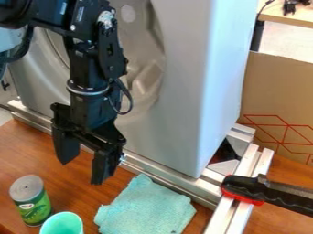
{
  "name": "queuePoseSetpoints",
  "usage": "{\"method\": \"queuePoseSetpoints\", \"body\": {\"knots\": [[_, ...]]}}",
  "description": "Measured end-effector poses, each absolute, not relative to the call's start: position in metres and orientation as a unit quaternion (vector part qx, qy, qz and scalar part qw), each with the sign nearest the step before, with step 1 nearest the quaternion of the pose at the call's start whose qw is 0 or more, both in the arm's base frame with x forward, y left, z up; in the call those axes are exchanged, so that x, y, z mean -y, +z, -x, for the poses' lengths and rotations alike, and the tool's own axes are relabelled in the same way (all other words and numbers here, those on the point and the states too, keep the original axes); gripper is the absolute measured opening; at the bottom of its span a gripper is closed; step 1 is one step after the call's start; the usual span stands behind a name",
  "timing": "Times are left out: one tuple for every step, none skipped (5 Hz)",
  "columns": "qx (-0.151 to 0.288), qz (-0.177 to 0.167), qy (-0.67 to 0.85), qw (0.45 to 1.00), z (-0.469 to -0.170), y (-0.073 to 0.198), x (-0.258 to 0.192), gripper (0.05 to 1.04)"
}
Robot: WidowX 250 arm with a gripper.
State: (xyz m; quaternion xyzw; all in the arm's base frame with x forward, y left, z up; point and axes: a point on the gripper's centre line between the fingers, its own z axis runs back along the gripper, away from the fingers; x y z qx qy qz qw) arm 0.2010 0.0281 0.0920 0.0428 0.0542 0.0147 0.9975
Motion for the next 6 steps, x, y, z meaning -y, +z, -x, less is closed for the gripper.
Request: {"method": "queuePoseSetpoints", "body": {"knots": [[-0.062, -0.036, 0.012, 0.997, -0.199, 0.089, -0.027, 1.0], [-0.062, 0.059, 0.012, 0.996, -0.197, 0.087, -0.041, 1.0], [-0.051, 0.137, 0.014, 0.989, -0.194, 0.085, -0.057, 1.0], [-0.046, 0.174, 0.032, 0.983, -0.192, 0.076, -0.073, 1.0], [-0.048, 0.161, 0.043, 0.985, -0.192, 0.071, -0.08, 1.0], [-0.07, 0.163, 0.052, 0.983, -0.189, 0.057, -0.08, 1.0]]}}
